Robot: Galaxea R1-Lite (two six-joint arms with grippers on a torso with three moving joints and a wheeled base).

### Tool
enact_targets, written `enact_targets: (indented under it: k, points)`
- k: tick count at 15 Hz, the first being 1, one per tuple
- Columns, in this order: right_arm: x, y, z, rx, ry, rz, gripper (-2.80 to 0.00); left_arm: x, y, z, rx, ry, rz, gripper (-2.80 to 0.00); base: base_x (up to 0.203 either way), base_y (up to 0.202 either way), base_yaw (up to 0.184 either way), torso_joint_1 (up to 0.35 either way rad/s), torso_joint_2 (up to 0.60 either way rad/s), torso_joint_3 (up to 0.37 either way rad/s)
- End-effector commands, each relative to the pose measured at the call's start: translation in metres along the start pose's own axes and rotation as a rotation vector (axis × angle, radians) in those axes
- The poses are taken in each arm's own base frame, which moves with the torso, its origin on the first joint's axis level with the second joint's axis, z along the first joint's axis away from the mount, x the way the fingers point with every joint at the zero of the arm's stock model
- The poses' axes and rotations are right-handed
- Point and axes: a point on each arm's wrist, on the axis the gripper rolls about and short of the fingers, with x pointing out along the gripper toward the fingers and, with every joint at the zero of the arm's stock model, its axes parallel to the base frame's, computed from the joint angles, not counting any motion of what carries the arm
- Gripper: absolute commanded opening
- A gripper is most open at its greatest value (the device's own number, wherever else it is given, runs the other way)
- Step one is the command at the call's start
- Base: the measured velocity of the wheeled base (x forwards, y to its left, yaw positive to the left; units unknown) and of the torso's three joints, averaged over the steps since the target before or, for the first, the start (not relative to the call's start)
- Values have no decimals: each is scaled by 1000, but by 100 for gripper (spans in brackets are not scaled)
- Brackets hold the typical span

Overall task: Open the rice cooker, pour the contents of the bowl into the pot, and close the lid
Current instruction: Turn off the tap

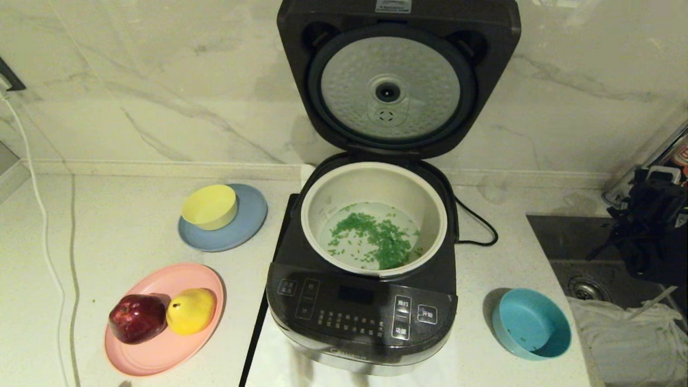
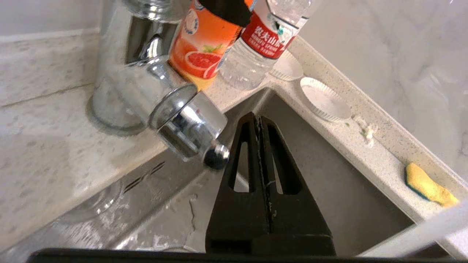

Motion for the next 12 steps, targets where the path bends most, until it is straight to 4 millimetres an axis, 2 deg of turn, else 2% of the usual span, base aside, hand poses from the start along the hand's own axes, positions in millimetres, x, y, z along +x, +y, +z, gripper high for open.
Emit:
enact_targets:
  k: [1,7,12]
  points:
    - [5,6,-3,1,-13,-5,-280,0,0,0,0,-1,0,-280,0,0,0,0,0,0]
    - [12,16,-2,1,-36,-3,-280,0,0,0,0,-1,0,-280,0,0,0,0,0,0]
    - [11,26,7,22,-61,7,-280,0,0,0,0,-1,0,-280,0,0,0,0,0,0]
